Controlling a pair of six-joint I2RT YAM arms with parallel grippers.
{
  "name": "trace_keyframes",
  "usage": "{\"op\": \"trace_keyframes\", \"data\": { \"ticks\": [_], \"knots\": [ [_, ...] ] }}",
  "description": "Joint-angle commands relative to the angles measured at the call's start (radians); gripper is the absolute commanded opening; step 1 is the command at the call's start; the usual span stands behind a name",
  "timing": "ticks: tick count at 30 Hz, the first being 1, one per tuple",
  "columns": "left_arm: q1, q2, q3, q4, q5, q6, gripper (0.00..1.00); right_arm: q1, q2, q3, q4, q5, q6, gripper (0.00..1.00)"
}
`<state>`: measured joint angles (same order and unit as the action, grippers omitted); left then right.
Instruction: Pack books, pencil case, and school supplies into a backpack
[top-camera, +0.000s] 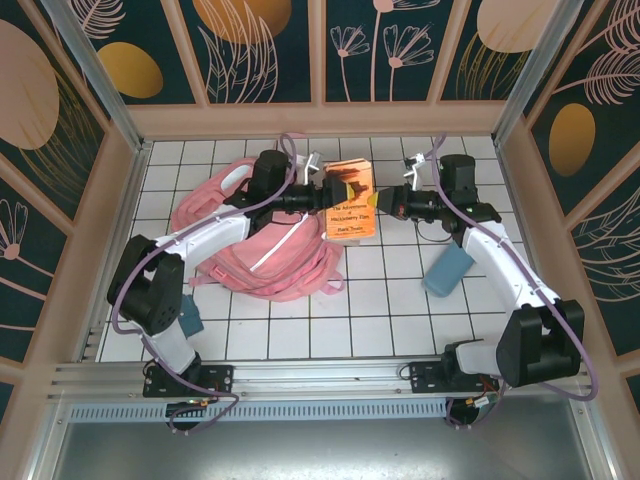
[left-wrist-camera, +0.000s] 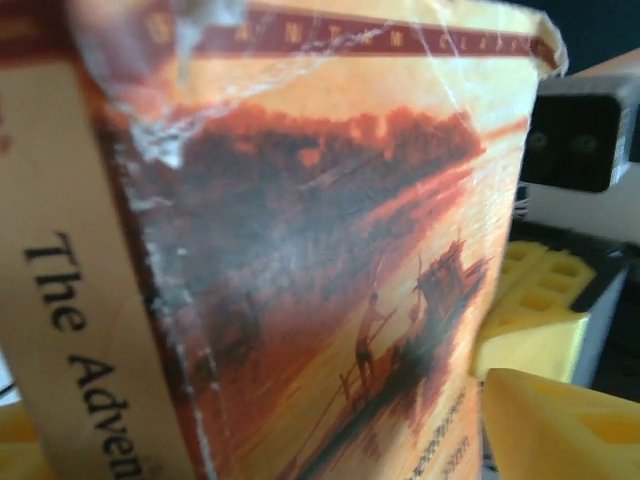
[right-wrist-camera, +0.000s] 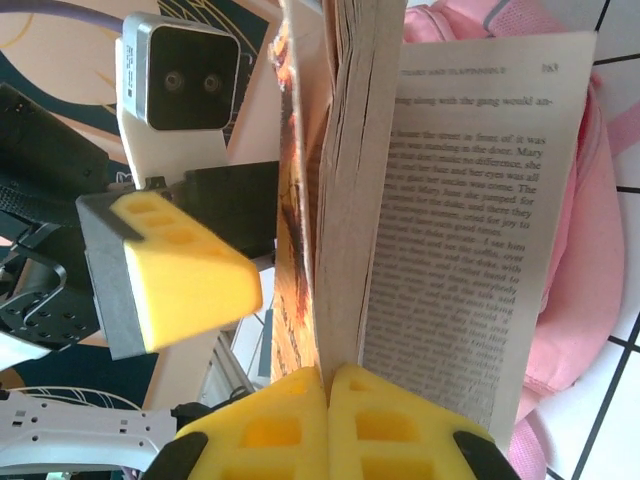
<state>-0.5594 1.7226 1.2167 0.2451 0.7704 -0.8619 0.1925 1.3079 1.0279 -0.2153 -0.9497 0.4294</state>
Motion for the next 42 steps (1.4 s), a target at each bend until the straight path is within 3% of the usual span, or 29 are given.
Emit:
{"op": "trace_keyframes", "data": {
  "ticks": [1,3,5,7,9,13,17,23,33,40,42],
  "knots": [
    [0.008,-0.059,-0.019,0.16,0.075,-0.069,0.59,-0.002,0.014,0.054,0.048,-0.034,0.003,0.0],
    [0.009,-0.068,-0.02,0.179,0.081,-0.076,0.37,-0.004,0.022,0.059,0.031,0.003,0.002,0.04],
    [0.009,-0.082,-0.026,0.193,0.074,-0.081,0.26,-0.005,0.022,0.063,0.008,0.092,0.012,0.27],
    [0.009,-0.09,-0.02,0.182,0.053,-0.078,0.22,-0.005,0.018,0.074,-0.025,0.192,0.029,0.52],
    [0.01,-0.093,-0.013,0.188,0.024,-0.095,0.21,-0.005,0.001,0.064,-0.012,0.258,0.07,0.68],
    [0.021,-0.093,-0.007,0.242,-0.084,-0.184,0.18,-0.003,-0.074,-0.03,0.116,0.336,0.237,0.85],
    [0.021,-0.095,0.002,0.295,-0.224,-0.253,0.2,0.027,-0.157,-0.204,0.42,0.337,0.492,0.98],
    [0.021,-0.089,-0.034,0.432,-0.386,-0.397,0.21,0.122,-0.206,-0.372,0.778,0.399,0.786,0.99],
    [0.021,-0.082,-0.098,0.603,-0.431,-0.535,0.2,0.228,-0.066,-0.333,1.018,0.478,0.938,0.99],
    [0.022,-0.074,-0.106,0.655,-0.408,-0.592,0.2,0.305,0.051,-0.292,1.145,0.588,1.026,0.87],
    [0.022,-0.082,-0.111,0.653,-0.41,-0.594,0.2,0.315,0.067,-0.29,1.16,0.608,1.042,0.8]
  ]
}}
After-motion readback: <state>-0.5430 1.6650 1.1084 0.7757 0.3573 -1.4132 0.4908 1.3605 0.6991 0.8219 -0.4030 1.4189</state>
